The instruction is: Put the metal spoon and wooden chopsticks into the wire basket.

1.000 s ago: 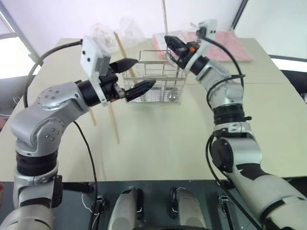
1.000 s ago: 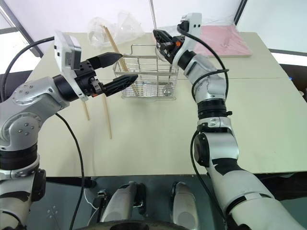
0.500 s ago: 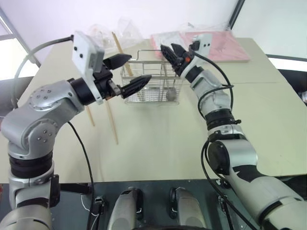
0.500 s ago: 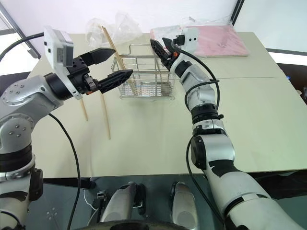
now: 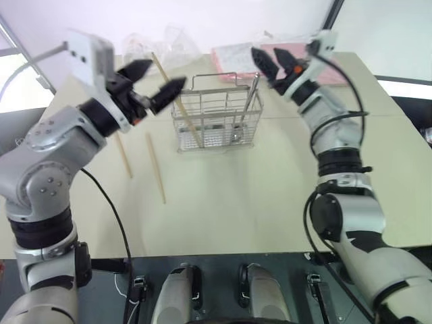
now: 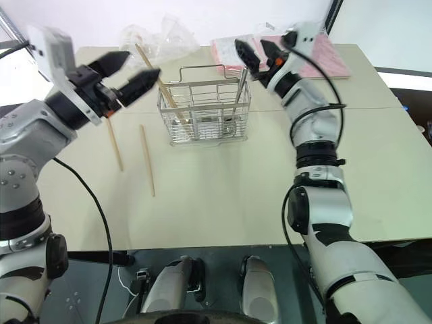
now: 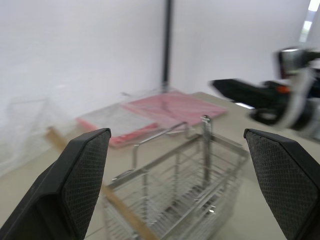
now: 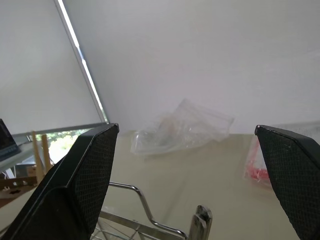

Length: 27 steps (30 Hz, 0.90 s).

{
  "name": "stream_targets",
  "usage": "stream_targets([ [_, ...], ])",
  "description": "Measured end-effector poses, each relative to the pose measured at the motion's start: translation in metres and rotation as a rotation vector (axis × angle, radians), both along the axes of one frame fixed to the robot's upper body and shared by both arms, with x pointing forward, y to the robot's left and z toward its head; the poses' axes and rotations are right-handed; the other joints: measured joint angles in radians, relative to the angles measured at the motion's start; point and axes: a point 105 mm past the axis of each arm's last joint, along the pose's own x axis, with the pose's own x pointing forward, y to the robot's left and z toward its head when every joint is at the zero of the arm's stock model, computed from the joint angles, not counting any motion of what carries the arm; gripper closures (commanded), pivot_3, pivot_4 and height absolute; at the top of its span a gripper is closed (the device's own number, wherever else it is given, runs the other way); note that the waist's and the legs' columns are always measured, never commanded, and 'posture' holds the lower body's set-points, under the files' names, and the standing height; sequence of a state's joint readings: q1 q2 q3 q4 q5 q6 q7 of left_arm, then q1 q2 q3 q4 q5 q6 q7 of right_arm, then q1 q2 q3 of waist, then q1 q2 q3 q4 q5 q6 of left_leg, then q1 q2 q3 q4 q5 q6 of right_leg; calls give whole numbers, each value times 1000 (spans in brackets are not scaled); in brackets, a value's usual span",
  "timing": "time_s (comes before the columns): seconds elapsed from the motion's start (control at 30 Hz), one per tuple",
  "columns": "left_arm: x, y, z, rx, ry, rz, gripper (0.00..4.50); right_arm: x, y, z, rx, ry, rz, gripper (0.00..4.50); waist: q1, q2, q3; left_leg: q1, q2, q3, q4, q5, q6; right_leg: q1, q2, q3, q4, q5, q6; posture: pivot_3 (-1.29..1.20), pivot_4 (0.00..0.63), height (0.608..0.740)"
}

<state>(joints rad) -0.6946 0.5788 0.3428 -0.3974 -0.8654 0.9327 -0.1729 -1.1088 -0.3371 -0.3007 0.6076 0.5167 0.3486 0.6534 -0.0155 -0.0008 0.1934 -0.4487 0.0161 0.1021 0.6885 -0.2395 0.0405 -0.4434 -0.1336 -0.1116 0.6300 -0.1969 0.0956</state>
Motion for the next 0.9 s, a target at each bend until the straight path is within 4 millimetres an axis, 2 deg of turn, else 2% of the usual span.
stream_targets([
  [0.13, 15, 42, -8, -123, 107, 214, 0, -22, -13, 23, -13, -20, 69, 25, 1, 0, 0, 1, 0, 0, -3, 0, 0, 0, 0, 0, -1, 0, 0, 0, 150, 699],
  [0.2, 24, 64, -18, -155, 181, 347, 0, -37, -11, 22, -98, -45, 129, 25, 3, 0, 0, 2, 0, 0, -3, -2, 3, 0, 0, 0, -1, 0, 0, 0, 150, 699],
  [0.23, 29, 73, -24, -169, 219, 403, 0, -44, -10, 18, -147, -47, 159, 25, 5, 0, 0, 2, 0, 0, -3, -2, 4, 1, 0, 0, -1, 0, 0, 0, 150, 699],
  [0.33, 42, 111, -55, -188, 385, 637, 0, -81, -7, -15, -337, -12, 351, 25, 12, -2, 0, 2, -1, 0, -3, -3, 4, 1, -1, 0, -2, 0, 0, 0, 150, 699],
  [0.4, 46, 125, -76, -165, 476, 729, 0, -100, -8, -32, -419, 22, 450, 25, 14, -2, 0, 2, -1, 1, -3, -3, 4, 1, -1, 0, -2, 0, 0, 0, 150, 699],
  [0.5, 59, 129, -97, -140, 595, 780, 0, -121, -8, -42, -505, 38, 539, 25, 26, -3, 1, 2, 0, 0, -3, -3, 4, 0, 0, 0, -2, 0, 0, 0, 150, 699],
  [0.6, 80, 123, -109, -141, 693, 774, 0, -133, -3, -47, -536, 42, 589, 25, 31, -5, 0, 2, 0, 0, -3, -3, 1, 0, -1, -1, -2, 0, 0, 0, 150, 699],
  [0.77, 105, 115, -127, -150, 814, 778, 0, -140, 0, -51, -543, 42, 592, 25, 30, -7, 1, 0, 0, 1, -3, -3, 0, -1, -1, -1, -4, 0, 0, 0, 150, 699],
  [0.9, 112, 111, -142, -129, 880, 784, 0, -141, -2, -53, -540, 48, 561, 25, 28, -9, 2, -1, 0, 2, -4, -2, -2, -1, -2, -1, -5, 1, 0, 0, 150, 699],
])
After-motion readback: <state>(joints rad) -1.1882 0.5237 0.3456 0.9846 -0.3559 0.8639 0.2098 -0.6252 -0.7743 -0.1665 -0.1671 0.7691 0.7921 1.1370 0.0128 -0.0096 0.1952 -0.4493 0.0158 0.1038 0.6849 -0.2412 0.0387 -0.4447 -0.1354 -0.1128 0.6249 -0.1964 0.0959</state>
